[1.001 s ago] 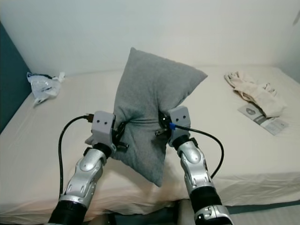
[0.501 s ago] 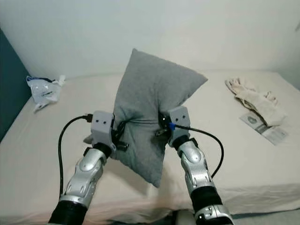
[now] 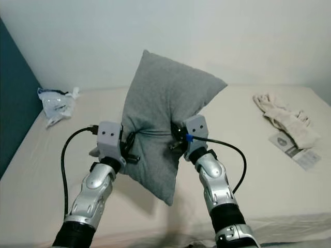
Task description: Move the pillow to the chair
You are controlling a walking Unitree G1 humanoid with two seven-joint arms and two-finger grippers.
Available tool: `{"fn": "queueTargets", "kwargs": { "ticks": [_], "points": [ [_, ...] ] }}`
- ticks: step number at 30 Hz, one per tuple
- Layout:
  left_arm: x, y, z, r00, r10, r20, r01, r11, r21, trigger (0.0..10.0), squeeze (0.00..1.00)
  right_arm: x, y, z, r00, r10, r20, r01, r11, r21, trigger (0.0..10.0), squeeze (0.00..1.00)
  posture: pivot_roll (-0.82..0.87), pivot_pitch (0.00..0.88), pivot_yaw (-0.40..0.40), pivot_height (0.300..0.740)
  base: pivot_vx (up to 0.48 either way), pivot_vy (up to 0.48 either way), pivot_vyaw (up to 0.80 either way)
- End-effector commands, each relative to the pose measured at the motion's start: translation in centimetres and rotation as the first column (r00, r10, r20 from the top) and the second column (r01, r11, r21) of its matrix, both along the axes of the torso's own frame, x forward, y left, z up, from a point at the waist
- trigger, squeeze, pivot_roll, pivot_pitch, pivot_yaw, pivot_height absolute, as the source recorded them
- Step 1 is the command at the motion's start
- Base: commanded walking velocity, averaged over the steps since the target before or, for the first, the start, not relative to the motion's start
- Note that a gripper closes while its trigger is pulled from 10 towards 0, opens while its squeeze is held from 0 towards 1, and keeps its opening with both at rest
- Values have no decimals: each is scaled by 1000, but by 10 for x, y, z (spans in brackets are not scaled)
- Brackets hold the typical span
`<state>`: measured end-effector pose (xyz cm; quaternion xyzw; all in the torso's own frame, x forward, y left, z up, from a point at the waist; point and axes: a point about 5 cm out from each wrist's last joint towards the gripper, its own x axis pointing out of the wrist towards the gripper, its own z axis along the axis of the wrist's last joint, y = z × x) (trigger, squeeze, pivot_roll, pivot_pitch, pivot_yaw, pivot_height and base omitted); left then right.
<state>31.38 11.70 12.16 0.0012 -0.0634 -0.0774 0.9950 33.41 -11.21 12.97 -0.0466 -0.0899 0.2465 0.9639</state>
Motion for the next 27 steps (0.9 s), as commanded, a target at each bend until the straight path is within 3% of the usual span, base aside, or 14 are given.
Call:
{"fn": "queueTargets", "kwargs": {
  "ticks": [1, 6, 16, 21, 27],
  "points": [
    [2, 7, 21, 992, 49, 113, -45, 998, -33, 10000, 0, -4, 7, -3, 998, 61, -6, -62, 998, -25, 10000, 0, -38, 35, -45, 715, 0, 0, 0],
    [1, 11, 20, 991, 71, 114, -66, 997, -40, 10000, 0, -5, 7, -2, 998, 68, -4, -69, 997, -24, 10000, 0, -43, 34, -48, 740, 0, 0, 0],
    [6, 28, 19, 984, 153, 93, -146, 986, -76, 10000, 0, -5, 8, -2, 997, 82, -3, -82, 996, -25, 10000, 0, -43, 26, -65, 740, 0, 0, 0],
    [5, 34, 15, 980, 180, 86, -171, 980, -98, 10000, 0, -5, 9, -17, 994, 78, -81, -83, 994, -67, 10000, 0, -44, 16, -80, 740, 0, 0, 0],
    [6, 41, -5, 983, 183, -24, -185, 979, -89, 10000, 0, -9, 5, -45, 977, 48, -208, -68, 994, -87, 10000, 0, -20, 0, -98, 740, 0, 0, 0]
  ]
}}
